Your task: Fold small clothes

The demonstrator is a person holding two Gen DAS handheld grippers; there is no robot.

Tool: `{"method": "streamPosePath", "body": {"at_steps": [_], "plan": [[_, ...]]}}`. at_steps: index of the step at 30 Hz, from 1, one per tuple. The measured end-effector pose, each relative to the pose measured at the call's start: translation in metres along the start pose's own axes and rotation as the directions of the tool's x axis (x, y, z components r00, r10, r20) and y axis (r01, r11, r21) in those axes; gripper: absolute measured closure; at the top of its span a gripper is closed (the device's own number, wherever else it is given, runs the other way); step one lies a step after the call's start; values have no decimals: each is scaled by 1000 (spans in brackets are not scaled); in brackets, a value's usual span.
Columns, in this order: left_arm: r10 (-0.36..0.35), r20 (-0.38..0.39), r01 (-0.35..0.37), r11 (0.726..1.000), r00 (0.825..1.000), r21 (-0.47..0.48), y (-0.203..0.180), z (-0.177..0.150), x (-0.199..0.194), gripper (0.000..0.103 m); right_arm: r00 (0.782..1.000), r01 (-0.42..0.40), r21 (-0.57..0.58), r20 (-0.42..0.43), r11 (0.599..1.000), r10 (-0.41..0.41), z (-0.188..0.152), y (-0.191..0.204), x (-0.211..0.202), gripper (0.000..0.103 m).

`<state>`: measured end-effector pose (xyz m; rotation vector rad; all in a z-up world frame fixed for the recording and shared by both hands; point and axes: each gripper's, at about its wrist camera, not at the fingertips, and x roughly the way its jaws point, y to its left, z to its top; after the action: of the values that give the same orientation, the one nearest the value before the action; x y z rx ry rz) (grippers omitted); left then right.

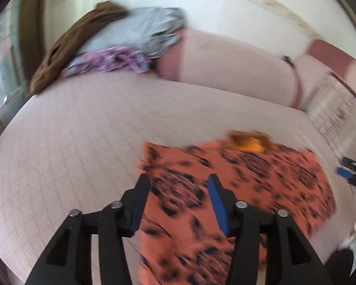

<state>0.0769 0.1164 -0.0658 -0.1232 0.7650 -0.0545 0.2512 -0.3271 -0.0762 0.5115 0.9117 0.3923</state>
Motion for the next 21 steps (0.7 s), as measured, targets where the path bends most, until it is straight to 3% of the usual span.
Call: {"method": "streamPosePath", "body": {"at_steps": [2,3,4,5,6,7,8,10,12,14,15,16,18,21], "plan": [[-21,-13,22,999,1000,31,-12,-21,-4,42,991,-113,48,-62,992,116,-24,-2,9,26],[-16,-62,18,999,998,28,-15,-33,5,42,987,-113,90,-105,990,122,-40,-15,21,26],[3,-121,0,1000,993,26,-11,-37,25,42,989,-71,123,-120,990,86,-49,-27,27,27],[51,-226,-47,999,973,23,-6,-51,47,42,991,6,226,-130,974,24,-63,-58,34,30],[62,-266,-60,998,962,15,-1,-56,57,42,993,-30,345,-93,938,66,-73,-82,33,49],[50,-219,-50,999,974,6,1,-58,50,42,995,-57,410,-53,910,86,-78,-93,26,54],[69,-198,-69,998,978,9,0,-57,42,42,995,-59,430,-47,901,88,-78,-94,20,52],[63,-131,-62,998,989,12,-6,-51,19,43,998,-43,373,-27,927,57,-74,-77,1,23],[70,-88,-68,997,994,25,-11,-52,10,38,993,-117,286,25,951,115,-74,-60,-15,20],[75,-160,-74,997,984,10,-8,-62,27,35,995,-94,281,10,955,95,-80,-61,-12,19],[95,-239,-96,995,966,6,-3,-72,46,35,998,-41,306,-39,951,56,-88,-70,0,19],[114,-221,-110,994,969,29,-3,-75,46,33,996,8,341,-82,940,21,-92,-81,11,22],[125,-174,-119,992,977,46,-10,-71,29,34,999,-13,399,-34,917,30,-96,-87,4,23],[53,-98,-55,998,994,-13,-10,-65,9,33,998,-69,295,23,953,65,-90,-59,-19,21]]}}
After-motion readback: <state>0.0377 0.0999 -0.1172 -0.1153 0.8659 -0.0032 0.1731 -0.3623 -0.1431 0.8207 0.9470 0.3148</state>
